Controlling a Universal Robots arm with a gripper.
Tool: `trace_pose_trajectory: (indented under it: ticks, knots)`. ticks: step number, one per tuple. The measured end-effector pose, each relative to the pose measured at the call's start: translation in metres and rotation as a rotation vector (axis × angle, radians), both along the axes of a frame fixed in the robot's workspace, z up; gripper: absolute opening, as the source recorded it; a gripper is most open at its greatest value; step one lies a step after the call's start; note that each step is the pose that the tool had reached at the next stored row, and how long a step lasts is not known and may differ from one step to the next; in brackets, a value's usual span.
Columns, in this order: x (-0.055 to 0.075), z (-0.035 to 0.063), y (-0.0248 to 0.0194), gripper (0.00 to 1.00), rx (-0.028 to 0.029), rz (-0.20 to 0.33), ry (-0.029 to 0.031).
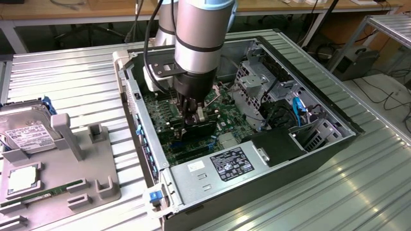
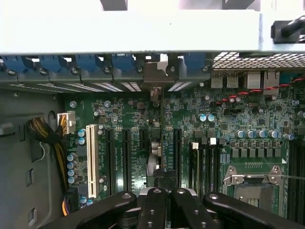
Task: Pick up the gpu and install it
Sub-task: 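Press down on the gpu until it lock into place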
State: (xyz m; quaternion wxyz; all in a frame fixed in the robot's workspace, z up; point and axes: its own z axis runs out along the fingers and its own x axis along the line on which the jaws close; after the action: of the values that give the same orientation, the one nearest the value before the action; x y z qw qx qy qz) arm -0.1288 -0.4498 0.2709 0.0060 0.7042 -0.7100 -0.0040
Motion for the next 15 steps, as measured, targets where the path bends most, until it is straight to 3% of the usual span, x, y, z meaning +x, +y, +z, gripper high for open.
trace_pose_trajectory:
  ticks: [3, 9, 15]
  knots:
    - [0.000, 0.0032, 0.0001, 0.11, 0.0014, 0.000, -0.0007]
    - [0.000, 0.0259, 0.0000, 0.11, 0.0004, 0.000, -0.0003]
    - [0.000, 0.0277, 0.0000, 0.11, 0.0004, 0.000, -0.0002]
